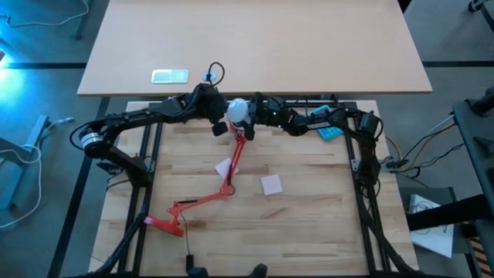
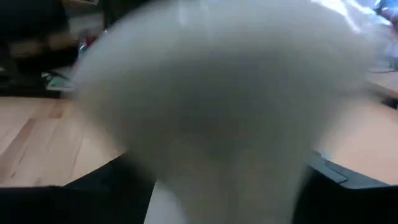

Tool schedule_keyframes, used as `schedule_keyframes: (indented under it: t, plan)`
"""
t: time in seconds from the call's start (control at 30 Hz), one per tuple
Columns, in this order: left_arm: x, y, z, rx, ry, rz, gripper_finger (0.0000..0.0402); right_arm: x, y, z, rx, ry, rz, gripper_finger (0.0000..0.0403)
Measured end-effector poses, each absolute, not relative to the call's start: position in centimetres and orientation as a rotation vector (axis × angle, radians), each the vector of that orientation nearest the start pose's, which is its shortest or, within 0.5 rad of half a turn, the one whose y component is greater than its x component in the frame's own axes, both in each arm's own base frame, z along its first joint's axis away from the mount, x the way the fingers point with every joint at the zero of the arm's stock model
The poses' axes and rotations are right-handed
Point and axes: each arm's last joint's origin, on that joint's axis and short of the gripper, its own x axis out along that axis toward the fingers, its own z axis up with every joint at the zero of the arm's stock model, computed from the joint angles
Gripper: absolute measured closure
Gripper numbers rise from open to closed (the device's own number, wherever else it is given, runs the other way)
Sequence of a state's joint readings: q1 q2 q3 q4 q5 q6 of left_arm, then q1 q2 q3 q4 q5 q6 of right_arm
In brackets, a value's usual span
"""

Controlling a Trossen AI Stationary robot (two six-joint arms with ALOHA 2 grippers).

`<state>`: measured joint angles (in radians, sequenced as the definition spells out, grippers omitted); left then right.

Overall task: Screw lightbulb
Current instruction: Remove the lightbulb from the red lamp

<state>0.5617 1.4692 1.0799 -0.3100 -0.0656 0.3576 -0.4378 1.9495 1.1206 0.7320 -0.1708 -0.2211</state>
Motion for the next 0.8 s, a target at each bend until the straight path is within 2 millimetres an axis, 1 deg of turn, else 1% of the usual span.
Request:
schedule_keyframes:
  t: [0.13,0.3,0.4,0.53,0.63,0.73,0.8]
  plan:
    - [27.2,16.1,28.2,0.180,0.730,0.439,0.0401,38.5,-17.3,20.0,-0.176,0.131,-0.228,0.0122]
    - [27.3,15.6,30.0,0.195,0.702,0.437,0.0401,38.0,-16.8,21.3,-0.168,0.151,-0.220,0.0136]
    - [27.3,15.6,30.5,0.194,0.709,0.435,0.0401,37.5,-16.4,22.4,-0.162,0.168,-0.215,0.0155]
    - [27.3,15.6,31.0,0.195,0.712,0.437,0.0401,36.6,-15.9,24.3,-0.168,0.178,-0.214,0.0191]
    - [27.0,15.5,31.6,0.210,0.732,0.471,0.0401,35.7,-15.5,25.3,-0.174,0.200,-0.211,0.0216]
    - [26.2,15.2,32.7,0.238,0.733,0.510,0.0401,34.6,-15.0,26.3,-0.168,0.241,-0.205,0.0237]
    - [25.3,14.8,33.6,0.246,0.709,0.522,0.0401,33.7,-14.6,27.2,-0.159,0.283,-0.199,0.0247]
